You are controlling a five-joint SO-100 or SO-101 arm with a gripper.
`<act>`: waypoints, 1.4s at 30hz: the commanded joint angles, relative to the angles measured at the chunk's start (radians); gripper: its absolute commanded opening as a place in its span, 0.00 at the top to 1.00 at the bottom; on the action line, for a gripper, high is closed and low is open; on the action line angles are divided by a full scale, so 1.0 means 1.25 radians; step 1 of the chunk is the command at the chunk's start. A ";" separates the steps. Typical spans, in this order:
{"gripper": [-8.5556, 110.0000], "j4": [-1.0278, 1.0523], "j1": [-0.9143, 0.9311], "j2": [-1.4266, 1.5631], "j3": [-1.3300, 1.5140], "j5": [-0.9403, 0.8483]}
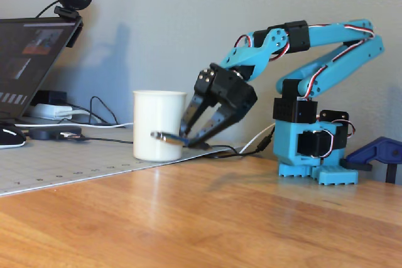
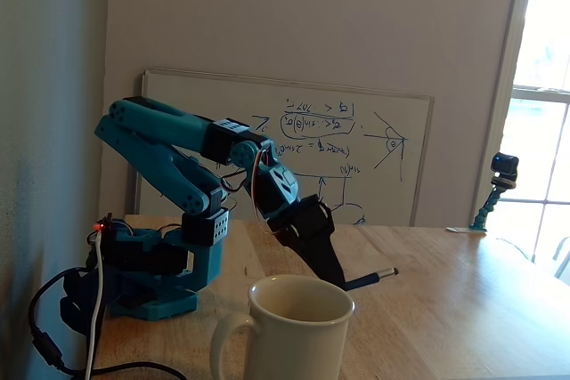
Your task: Grasp a pen and put it in a mug.
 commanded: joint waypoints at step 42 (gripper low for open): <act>0.93 -0.306 0.499 0.401 -0.016 -2.119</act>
